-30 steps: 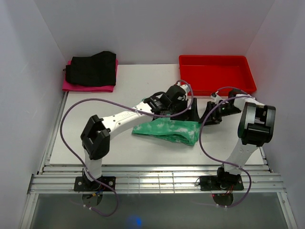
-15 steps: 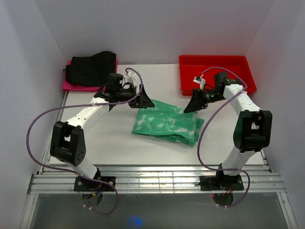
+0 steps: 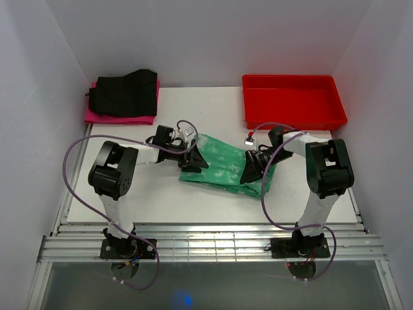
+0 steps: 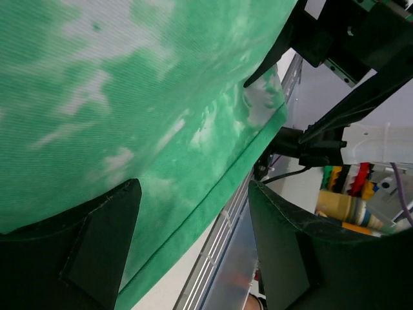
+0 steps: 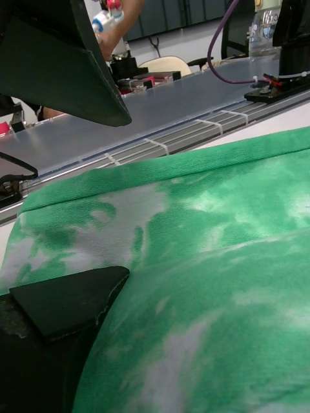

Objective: Fold and stack the trousers
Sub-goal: Fold the trousers, then neatly place the folded trousers to the corner

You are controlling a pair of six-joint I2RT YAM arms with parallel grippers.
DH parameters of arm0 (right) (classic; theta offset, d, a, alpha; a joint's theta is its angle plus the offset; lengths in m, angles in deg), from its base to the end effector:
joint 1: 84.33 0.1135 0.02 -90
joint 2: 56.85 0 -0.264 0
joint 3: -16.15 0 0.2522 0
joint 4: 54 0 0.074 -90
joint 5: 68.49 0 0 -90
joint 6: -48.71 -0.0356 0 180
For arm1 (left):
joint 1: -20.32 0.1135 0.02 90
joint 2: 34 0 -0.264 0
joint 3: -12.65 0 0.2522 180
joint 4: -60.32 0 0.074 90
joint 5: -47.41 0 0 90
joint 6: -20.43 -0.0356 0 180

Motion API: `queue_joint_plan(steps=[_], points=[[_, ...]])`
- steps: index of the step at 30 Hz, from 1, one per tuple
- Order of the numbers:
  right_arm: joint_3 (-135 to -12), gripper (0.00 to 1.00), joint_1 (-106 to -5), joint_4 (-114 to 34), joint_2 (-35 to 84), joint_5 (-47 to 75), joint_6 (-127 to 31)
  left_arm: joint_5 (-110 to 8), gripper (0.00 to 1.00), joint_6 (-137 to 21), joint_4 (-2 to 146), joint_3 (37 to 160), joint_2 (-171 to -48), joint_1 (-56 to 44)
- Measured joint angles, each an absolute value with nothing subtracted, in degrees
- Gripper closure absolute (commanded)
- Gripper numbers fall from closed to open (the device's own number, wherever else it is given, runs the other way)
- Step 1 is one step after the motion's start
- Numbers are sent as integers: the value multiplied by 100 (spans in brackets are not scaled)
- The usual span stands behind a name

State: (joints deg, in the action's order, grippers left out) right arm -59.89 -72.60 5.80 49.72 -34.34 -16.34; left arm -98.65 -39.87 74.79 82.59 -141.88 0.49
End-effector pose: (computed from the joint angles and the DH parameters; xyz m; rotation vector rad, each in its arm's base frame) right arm 0.2995 0.0923 0.1444 -0.8421 2.5532 1.4164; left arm 0.3260 -0.1490 0.1353 0.2373 2.5413 -1.5721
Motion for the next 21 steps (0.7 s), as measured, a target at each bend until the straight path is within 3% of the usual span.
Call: queue_joint_plan(steps=[3, 6, 10, 15, 21], points=[[-6035, 10, -7243, 578, 4943, -3316, -1621, -10129, 25, -3841, 7254, 8259, -14354, 241], [-6227, 18, -7122, 608, 4733, -2949, -1645, -10470, 22, -3804, 7009, 8220, -14196, 438], [-6795, 25, -6720, 374, 4172, -2263, -1763, -10822, 18, -3596, 6865, 7890, -13184, 827], [-7621, 26, -5621, -196, 3844, -1233, -1816, -11078, 9, -3305, 6775, 7588, -11871, 1968], [-8487, 27, -4038, -552, 4773, 32, -1702, -11036, 4, -3509, 7369, 7346, -11519, 2927]])
